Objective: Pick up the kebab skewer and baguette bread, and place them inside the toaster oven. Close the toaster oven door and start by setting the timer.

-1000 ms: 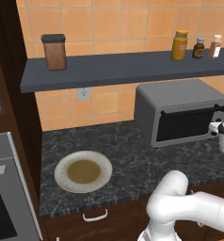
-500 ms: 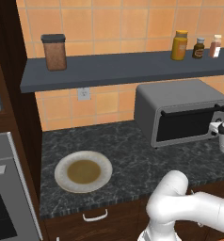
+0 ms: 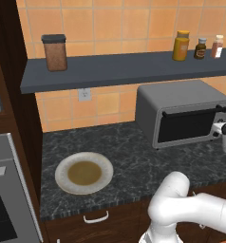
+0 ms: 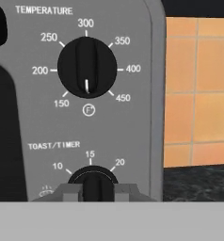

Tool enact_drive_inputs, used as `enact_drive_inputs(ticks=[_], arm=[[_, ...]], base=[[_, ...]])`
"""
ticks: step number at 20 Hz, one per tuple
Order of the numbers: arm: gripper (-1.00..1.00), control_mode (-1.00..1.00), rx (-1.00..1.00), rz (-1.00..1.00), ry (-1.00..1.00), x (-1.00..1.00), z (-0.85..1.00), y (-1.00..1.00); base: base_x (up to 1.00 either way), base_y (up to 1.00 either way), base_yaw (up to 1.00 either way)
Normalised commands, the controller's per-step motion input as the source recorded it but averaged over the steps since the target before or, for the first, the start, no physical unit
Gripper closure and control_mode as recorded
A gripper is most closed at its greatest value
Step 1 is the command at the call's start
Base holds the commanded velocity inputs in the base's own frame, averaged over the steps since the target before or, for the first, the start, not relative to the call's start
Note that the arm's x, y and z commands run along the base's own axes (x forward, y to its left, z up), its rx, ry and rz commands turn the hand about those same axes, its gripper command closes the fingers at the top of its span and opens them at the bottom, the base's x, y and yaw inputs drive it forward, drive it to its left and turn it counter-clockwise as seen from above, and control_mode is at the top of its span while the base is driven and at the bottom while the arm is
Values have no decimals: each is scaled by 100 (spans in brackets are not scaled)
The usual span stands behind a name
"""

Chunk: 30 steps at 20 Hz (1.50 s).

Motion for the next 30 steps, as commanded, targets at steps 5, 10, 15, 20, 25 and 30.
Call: enact_drive_inputs(ticks=[5,10,15,20,25,30], arm=[[100,-100,0,-1,0,21,-8,8],[100,-100,0,0,0,0,0,0],[100,-100,10,0,0,0,0,0],[100,-100,28,0,0,0,0,-2],[100,-100,31,-1,0,0,-1,0],[100,-100,32,-3,-1,0,-9,-1]], base=[[0,0,0],[0,0,0],[0,0,0],[0,0,0],[0,0,0],[0,0,0]])
